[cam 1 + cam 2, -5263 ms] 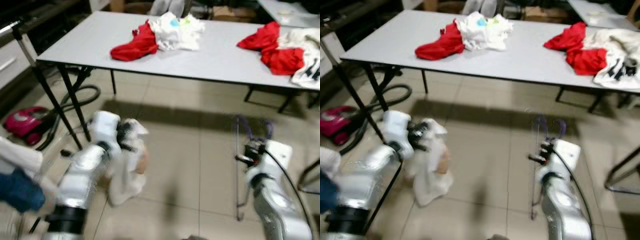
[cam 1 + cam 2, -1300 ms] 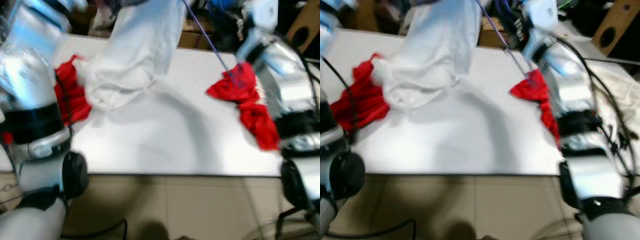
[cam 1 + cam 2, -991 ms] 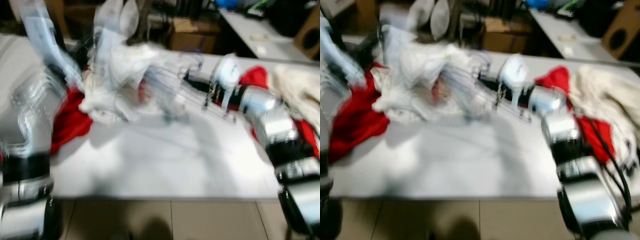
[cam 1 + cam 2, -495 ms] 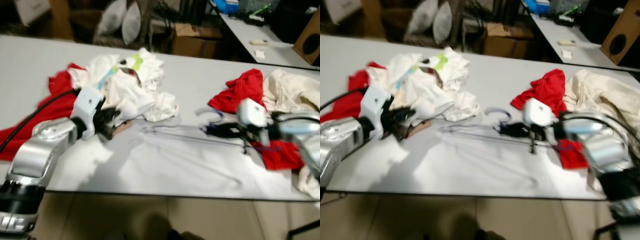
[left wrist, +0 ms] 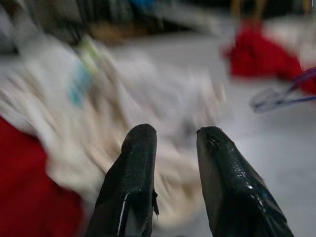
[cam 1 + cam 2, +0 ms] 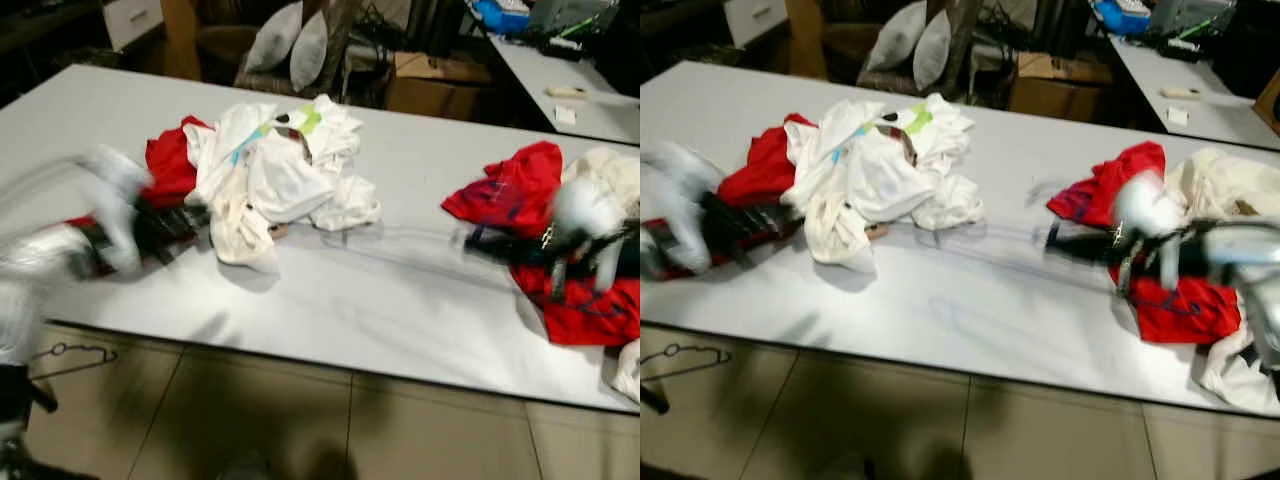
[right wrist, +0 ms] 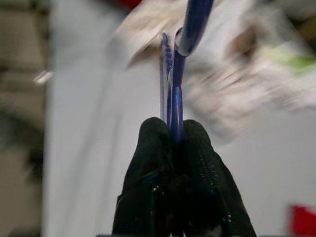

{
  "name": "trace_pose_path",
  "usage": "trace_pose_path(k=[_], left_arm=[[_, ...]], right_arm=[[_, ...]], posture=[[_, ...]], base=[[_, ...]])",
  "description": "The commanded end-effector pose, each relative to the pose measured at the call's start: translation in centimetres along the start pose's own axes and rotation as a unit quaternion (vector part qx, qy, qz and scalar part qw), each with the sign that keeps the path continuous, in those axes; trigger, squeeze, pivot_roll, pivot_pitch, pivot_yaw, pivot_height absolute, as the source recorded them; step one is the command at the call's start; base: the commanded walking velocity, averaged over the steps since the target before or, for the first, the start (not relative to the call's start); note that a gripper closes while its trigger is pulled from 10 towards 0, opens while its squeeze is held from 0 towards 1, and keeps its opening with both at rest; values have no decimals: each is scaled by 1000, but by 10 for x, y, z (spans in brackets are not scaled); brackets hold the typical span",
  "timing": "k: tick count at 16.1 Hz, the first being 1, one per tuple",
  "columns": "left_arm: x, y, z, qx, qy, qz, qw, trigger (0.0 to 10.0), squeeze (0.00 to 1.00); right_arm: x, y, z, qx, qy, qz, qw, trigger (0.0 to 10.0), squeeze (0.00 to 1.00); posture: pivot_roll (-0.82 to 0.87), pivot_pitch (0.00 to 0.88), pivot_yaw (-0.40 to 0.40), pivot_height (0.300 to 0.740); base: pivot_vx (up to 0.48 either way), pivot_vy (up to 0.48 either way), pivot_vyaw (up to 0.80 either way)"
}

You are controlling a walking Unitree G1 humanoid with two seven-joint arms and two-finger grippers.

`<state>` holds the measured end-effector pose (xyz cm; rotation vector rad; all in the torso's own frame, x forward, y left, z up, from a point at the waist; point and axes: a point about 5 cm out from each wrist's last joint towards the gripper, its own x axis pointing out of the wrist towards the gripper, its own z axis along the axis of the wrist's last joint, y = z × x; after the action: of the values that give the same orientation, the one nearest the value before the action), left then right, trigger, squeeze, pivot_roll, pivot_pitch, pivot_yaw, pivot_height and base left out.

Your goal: Hang hanger

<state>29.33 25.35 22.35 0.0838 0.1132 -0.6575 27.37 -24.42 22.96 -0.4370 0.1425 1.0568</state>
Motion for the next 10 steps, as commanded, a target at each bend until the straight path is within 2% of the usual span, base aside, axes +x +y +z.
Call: trace_pose_path(k=[1, 3, 4, 5, 6, 7, 8, 9, 10], left_arm=[[2, -4, 24, -5, -78, 0, 997, 10000, 0], [6, -12, 35, -19, -116, 1, 993, 10000, 0], [18, -25, 44, -13, -148, 15, 989, 10000, 0], [25, -31, 44, -12, -154, 21, 988, 10000, 0], [37, -39, 41, -19, -149, 36, 988, 10000, 0], [53, -50, 28, -49, -149, 59, 986, 10000, 0], [72, -69, 5, -40, -125, 83, 988, 10000, 0], [75, -74, -2, -42, -118, 87, 988, 10000, 0], [79, -83, -17, -54, -104, 102, 988, 10000, 0]], right_arm=[[-2, 3, 6, 25, -30, -46, 998, 10000, 0], [1, 9, 5, 43, -40, -100, 993, 10000, 0], [7, 14, 2, 63, -50, -190, 978, 10000, 0], [10, 17, -1, 69, -48, -217, 973, 10000, 0], [14, 23, -3, 95, -54, -247, 963, 10000, 0], [23, 30, -3, 123, -72, -304, 942, 10000, 0], [33, 43, -7, 150, -93, -373, 911, 10000, 0], [37, 49, -9, 167, -100, -378, 905, 10000, 0], [43, 63, -16, 183, -93, -419, 884, 10000, 0]], posture=[[41, 0, -86, 740], [49, 0, -107, 740], [46, 0, -114, 740], [47, 0, -115, 740], [45, 0, -111, 740], [33, 0, -101, 740], [21, 0, -90, 740], [14, 0, -84, 740], [-3, 0, -74, 740]], base=[[0, 0, 0], [0, 0, 0], [0, 0, 0], [0, 0, 0], [0, 0, 0], [0, 0, 0], [0, 0, -769], [0, 0, -775], [0, 0, -800]])
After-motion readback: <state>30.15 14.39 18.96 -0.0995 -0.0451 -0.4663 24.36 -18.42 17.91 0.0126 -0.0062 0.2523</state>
